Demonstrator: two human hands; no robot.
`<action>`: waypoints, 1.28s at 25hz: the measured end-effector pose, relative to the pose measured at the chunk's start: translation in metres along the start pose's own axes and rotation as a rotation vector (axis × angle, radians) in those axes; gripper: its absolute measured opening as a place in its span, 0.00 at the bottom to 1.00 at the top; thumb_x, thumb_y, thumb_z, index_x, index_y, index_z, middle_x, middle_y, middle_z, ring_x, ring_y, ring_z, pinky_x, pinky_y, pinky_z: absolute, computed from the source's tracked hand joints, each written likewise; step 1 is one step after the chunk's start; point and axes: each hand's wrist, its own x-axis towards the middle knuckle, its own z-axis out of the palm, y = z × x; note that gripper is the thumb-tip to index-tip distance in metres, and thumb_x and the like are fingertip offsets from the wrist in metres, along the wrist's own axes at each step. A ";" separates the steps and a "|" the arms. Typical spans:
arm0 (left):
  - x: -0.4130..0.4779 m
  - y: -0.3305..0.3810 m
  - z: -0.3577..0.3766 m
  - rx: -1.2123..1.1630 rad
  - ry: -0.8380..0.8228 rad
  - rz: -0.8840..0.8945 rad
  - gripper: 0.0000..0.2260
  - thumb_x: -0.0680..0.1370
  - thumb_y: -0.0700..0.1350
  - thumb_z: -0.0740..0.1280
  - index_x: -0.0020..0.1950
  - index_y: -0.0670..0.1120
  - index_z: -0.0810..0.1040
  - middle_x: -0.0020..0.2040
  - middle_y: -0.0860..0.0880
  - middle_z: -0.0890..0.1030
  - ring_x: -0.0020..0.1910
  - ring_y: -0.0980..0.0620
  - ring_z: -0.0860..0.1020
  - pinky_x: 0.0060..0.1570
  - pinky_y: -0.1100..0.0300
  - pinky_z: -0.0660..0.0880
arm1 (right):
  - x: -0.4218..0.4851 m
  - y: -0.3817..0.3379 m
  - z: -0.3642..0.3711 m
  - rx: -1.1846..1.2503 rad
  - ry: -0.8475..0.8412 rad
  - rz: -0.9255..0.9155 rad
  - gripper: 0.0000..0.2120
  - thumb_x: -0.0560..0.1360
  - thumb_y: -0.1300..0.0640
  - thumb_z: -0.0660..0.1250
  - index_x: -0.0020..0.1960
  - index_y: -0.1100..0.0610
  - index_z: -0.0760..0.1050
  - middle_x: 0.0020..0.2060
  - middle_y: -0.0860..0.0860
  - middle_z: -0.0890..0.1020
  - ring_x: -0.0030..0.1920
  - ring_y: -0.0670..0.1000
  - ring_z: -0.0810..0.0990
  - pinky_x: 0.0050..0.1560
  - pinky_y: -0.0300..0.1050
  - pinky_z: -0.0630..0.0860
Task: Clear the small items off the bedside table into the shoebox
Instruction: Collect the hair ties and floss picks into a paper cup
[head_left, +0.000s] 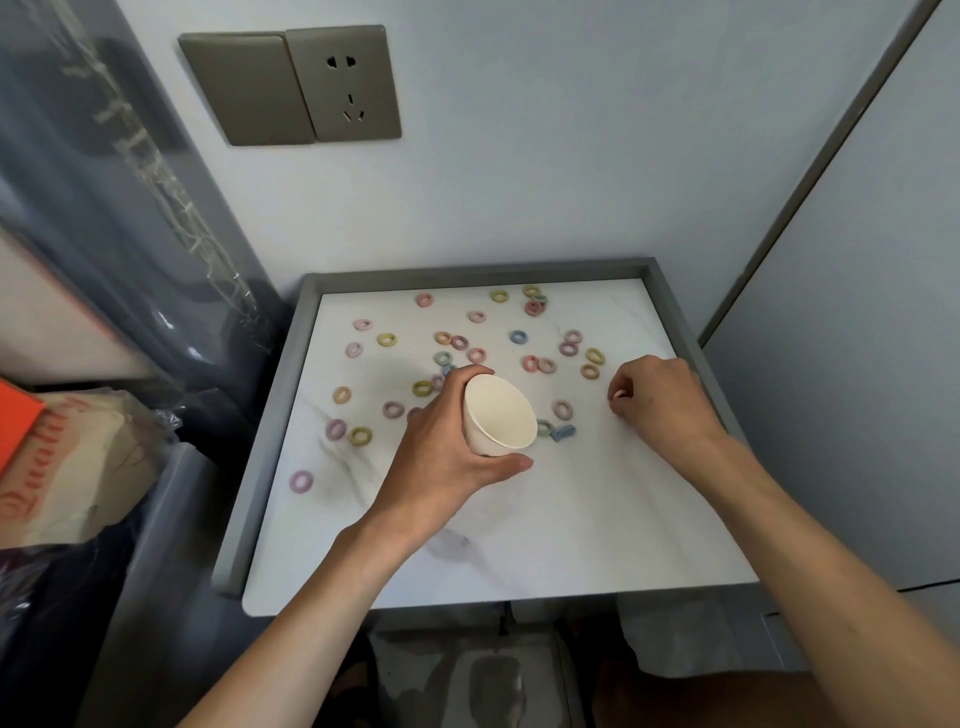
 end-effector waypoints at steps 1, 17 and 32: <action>0.001 0.000 -0.001 -0.006 0.009 -0.002 0.35 0.61 0.54 0.82 0.60 0.67 0.66 0.58 0.63 0.76 0.59 0.58 0.73 0.54 0.62 0.74 | -0.001 -0.003 -0.003 0.008 -0.034 0.024 0.09 0.74 0.64 0.64 0.44 0.55 0.82 0.43 0.55 0.83 0.44 0.56 0.81 0.46 0.49 0.80; 0.013 0.008 -0.007 -0.065 0.096 -0.040 0.35 0.60 0.52 0.83 0.61 0.62 0.68 0.56 0.60 0.79 0.58 0.52 0.76 0.56 0.53 0.76 | -0.003 -0.056 -0.030 0.702 0.117 -0.219 0.09 0.74 0.63 0.71 0.48 0.51 0.83 0.42 0.46 0.84 0.34 0.39 0.79 0.36 0.30 0.72; 0.021 0.008 -0.015 -0.069 0.090 -0.032 0.35 0.61 0.50 0.83 0.61 0.61 0.68 0.55 0.59 0.79 0.55 0.53 0.77 0.50 0.56 0.78 | 0.069 -0.018 -0.001 0.124 -0.075 -0.267 0.11 0.70 0.58 0.76 0.53 0.53 0.82 0.49 0.52 0.78 0.44 0.49 0.75 0.41 0.34 0.65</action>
